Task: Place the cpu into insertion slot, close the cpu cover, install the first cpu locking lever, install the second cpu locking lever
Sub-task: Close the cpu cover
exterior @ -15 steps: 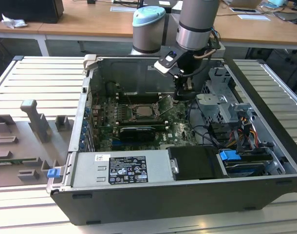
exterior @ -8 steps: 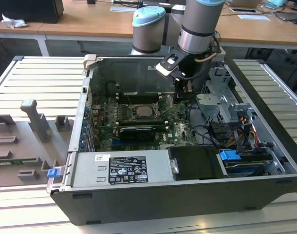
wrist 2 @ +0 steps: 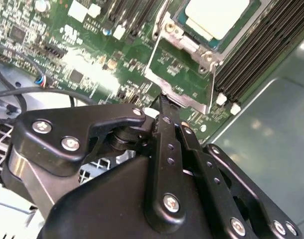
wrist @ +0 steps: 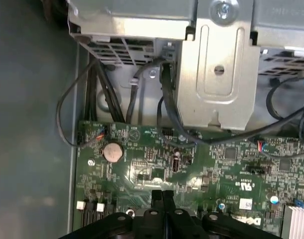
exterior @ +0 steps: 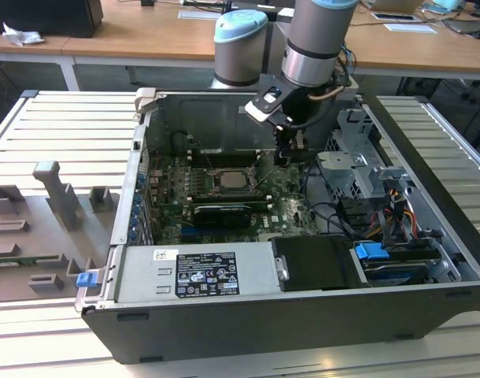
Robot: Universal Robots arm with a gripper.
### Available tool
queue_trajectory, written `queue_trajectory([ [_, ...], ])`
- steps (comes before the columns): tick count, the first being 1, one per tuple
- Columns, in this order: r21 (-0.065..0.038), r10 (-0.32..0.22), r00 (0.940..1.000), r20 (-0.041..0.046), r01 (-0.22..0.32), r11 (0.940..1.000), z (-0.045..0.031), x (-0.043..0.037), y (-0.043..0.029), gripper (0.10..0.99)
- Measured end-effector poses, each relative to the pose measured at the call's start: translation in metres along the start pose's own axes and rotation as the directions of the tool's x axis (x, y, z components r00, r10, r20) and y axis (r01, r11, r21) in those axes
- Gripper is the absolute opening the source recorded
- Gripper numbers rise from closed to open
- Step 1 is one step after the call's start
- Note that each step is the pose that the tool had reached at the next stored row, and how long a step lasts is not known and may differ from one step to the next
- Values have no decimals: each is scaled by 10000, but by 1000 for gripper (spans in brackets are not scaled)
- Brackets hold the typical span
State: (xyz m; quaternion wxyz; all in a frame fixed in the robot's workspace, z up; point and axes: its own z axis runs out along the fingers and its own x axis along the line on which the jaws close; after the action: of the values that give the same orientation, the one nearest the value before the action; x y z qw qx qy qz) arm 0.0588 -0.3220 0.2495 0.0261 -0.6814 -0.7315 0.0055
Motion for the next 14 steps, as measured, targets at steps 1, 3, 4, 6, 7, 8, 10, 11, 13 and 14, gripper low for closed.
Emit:
queue_trajectory([
  [1,-14,1,10000,1,-1,10000,3,4,-62,106],
  [3,-45,1,10000,3,-1,10000,6,9,-134,106],
  [4,-70,-1,10000,5,1,10000,9,13,-190,106],
  [6,-118,-2,10000,9,2,9999,16,21,-298,106],
  [7,-139,-2,10000,9,2,9999,21,24,-347,106],
  [8,-150,-4,10000,8,4,9999,25,26,-372,106],
  [10,-169,-2,10000,12,2,9999,34,30,-428,106],
  [11,-175,-4,10000,13,4,9998,40,31,-451,106],
  [13,-195,-2,10000,14,3,9998,116,43,-610,106],
  [14,-206,-20,10000,17,20,9998,138,57,-720,106],
])
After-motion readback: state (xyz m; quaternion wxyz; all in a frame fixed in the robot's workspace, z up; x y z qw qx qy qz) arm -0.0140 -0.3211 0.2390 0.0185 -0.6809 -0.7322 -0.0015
